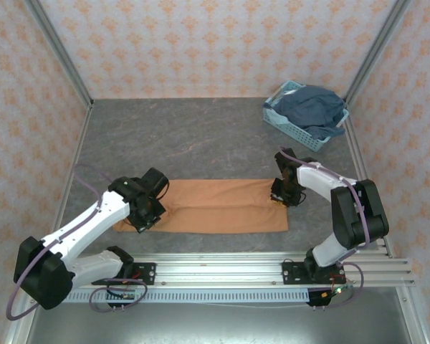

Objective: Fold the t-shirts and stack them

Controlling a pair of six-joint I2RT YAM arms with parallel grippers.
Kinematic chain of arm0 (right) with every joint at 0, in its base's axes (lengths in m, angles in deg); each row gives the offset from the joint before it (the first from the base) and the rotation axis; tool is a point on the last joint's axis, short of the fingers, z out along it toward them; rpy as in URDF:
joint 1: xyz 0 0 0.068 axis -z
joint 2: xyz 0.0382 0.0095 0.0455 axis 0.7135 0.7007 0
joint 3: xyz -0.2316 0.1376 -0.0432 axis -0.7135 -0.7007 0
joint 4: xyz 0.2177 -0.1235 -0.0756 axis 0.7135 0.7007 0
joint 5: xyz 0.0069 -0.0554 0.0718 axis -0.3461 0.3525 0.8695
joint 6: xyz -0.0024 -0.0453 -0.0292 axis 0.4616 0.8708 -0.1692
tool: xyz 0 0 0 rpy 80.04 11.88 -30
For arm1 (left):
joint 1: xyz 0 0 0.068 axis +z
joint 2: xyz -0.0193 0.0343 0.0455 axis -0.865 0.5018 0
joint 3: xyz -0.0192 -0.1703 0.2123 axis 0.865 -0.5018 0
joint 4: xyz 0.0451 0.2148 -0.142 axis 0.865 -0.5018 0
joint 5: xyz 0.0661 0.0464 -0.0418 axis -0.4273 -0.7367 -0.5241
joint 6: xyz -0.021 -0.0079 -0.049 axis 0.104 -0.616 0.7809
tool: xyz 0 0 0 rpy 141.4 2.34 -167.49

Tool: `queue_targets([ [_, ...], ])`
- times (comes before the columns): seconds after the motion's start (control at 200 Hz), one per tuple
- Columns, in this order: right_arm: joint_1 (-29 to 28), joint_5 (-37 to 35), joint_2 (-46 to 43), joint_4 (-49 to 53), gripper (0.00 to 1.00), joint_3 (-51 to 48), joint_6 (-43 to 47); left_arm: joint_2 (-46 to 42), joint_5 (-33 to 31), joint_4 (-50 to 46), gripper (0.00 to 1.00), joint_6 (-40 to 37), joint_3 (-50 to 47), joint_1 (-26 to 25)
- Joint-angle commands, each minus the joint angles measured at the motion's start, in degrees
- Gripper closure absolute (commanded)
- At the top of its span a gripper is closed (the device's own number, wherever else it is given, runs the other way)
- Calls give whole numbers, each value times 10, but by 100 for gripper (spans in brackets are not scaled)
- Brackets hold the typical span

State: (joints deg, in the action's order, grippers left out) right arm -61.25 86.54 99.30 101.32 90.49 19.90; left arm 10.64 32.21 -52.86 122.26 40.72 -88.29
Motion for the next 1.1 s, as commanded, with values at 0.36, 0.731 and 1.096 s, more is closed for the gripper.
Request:
queue_targets([
  [0.36,-4,-31,-63,49,67,22,24,82,-159,-104,100,-114,107,11],
  [0.731,-4,-26,-61,41,67,12,23,155,-248,-109,100,-219,104,36],
  [1.096,-4,-25,-53,32,67,4,21,230,-302,-83,100,-259,101,55],
])
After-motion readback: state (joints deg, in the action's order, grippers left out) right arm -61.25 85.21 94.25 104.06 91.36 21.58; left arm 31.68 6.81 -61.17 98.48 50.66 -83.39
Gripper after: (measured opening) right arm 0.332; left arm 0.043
